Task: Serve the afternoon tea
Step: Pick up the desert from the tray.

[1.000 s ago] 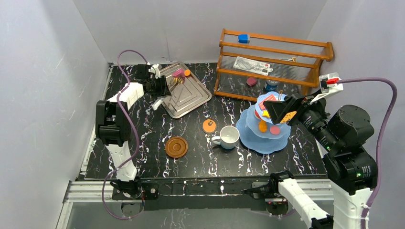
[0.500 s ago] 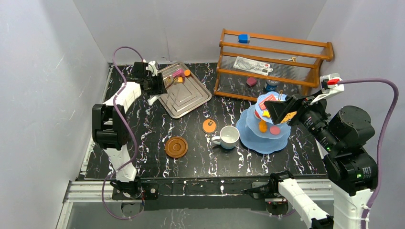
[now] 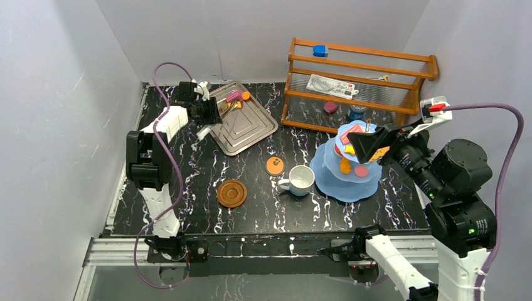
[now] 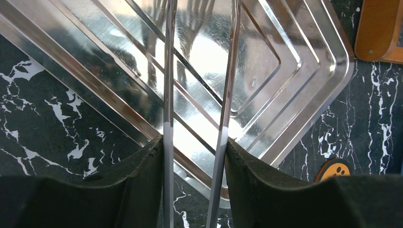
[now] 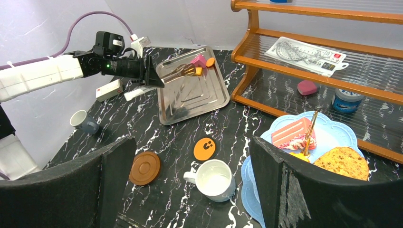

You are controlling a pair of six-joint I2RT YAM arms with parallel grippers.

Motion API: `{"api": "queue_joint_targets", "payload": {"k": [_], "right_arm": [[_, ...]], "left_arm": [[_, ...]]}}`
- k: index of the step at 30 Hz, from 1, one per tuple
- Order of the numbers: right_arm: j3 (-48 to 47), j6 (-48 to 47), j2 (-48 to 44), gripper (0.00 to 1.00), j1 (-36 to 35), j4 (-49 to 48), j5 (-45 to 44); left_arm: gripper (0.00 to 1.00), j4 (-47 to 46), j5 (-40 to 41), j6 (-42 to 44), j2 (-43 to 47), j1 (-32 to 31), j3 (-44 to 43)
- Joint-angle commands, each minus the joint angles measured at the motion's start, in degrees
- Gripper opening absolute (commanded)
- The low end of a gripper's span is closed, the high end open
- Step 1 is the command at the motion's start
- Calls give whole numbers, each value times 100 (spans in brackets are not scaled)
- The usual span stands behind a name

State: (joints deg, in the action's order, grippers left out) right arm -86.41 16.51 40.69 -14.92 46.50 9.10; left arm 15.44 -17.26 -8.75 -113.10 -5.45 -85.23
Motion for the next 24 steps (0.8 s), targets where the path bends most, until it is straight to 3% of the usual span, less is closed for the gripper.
{"api": "queue_joint_targets", "payload": {"k": [1,16,24], "right_arm": [[-40,-69,-26,99,5,-289,-62],[96,-83,-70,99,-2,-370,-25],[80,-72,-63,99,-2,-366,-27]], "left_arm": [[43,-162,-429,-17,227,14,-155],[42,-334,-888,-120,790,-157,404],[41,-241,-207,924,972,-193,390]]}}
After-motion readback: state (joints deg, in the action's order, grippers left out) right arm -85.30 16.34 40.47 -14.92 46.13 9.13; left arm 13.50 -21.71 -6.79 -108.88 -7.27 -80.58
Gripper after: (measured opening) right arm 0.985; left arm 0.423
